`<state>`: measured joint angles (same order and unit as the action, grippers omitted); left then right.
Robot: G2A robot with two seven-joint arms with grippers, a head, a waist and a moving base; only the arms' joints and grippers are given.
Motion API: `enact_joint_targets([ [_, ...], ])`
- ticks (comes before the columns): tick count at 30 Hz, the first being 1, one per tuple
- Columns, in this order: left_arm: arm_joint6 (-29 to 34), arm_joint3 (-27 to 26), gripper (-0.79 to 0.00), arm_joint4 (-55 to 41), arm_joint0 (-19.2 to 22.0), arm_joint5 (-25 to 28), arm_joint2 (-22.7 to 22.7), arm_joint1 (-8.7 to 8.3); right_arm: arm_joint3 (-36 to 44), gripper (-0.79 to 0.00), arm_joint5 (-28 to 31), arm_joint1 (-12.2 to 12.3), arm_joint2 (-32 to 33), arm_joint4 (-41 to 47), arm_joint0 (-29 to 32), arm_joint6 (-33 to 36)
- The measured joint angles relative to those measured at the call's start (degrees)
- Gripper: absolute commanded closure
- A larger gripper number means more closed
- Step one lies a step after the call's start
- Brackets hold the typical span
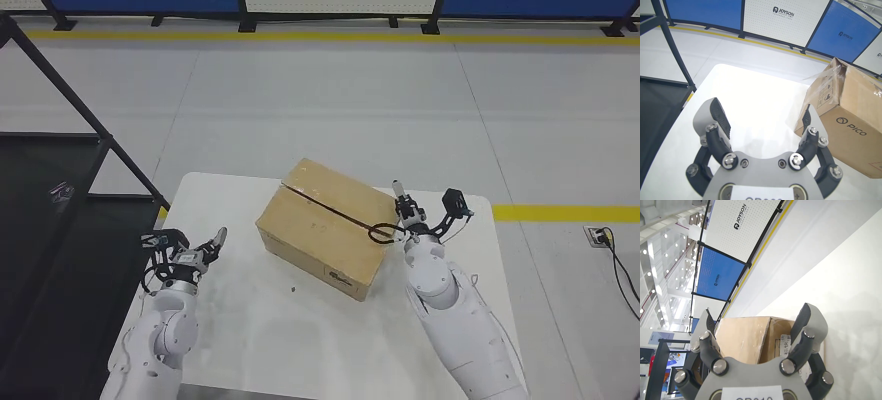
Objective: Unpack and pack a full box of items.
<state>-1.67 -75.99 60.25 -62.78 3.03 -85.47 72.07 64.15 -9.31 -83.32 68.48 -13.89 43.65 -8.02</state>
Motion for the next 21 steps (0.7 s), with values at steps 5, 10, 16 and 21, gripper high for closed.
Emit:
enact_joint_targets([
  [5, 0.6, 2.9, -0.785, 0.6, 2.2, 0.5, -0.3, -0.11, 0.0, -0.785, 2.5, -0.2, -0.6, -0.6, -0.2, 2.5],
  [10, 1.5, 6.3, -0.785, 1.3, 5.1, 1.6, -0.1, -0.19, 0.4, -0.785, 3.2, -0.1, 0.5, -1.2, 0.2, 2.8],
  [16, 2.3, 10.8, -0.785, 4.3, 9.2, 4.1, 2.1, -0.14, 6.5, -0.785, 3.0, 1.1, 4.8, -4.3, 5.3, 2.0],
  [21, 1.4, 14.9, -0.785, 7.8, 12.9, 7.4, 4.9, 0.02, 15.0, -0.785, 8.5, 3.0, 9.3, -8.9, 12.1, 8.7],
])
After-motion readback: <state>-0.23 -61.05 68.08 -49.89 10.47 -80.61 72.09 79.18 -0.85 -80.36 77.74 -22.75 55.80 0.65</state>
